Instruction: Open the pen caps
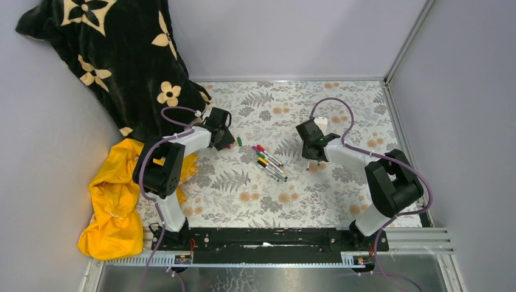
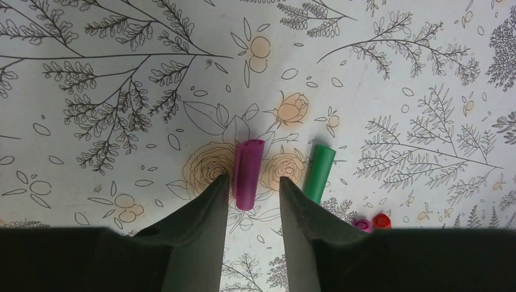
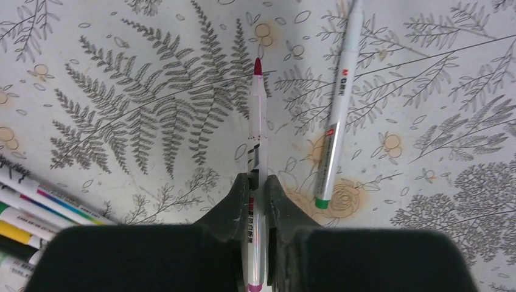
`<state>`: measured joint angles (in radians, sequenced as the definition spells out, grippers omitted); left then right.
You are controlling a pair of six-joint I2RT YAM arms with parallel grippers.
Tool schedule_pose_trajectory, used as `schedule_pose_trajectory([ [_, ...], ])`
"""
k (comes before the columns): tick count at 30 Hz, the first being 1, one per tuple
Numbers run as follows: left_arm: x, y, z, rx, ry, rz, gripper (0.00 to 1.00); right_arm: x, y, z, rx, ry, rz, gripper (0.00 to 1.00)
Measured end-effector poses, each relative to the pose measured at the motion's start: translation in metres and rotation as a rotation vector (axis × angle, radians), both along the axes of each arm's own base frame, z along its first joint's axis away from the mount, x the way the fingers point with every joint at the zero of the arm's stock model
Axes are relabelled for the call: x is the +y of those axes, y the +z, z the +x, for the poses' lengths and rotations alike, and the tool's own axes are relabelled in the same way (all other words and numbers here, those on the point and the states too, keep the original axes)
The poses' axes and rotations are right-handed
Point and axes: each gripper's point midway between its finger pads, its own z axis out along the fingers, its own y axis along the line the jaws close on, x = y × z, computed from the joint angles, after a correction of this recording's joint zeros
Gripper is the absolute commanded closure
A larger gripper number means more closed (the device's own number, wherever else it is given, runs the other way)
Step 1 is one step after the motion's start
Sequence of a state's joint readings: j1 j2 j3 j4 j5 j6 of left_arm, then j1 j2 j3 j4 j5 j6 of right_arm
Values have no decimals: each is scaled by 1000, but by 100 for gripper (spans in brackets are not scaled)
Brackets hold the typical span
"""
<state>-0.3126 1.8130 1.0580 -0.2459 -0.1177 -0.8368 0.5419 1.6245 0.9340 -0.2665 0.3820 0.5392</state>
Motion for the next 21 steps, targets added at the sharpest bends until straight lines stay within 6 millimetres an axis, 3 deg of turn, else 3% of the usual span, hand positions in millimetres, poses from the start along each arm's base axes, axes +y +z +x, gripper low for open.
schedule_pose_trajectory([
  [6, 0, 0, 0, -2, 3, 1, 57, -12, -4, 5, 4, -45, -11, 69],
  [14, 1, 4, -3, -2, 9, -3, 56, -22, -10, 5, 19, -68, -40, 66],
  [21, 1, 29, -3, -52, 15, -22, 56, -28, -9, 5, 14, -77, -71, 60],
])
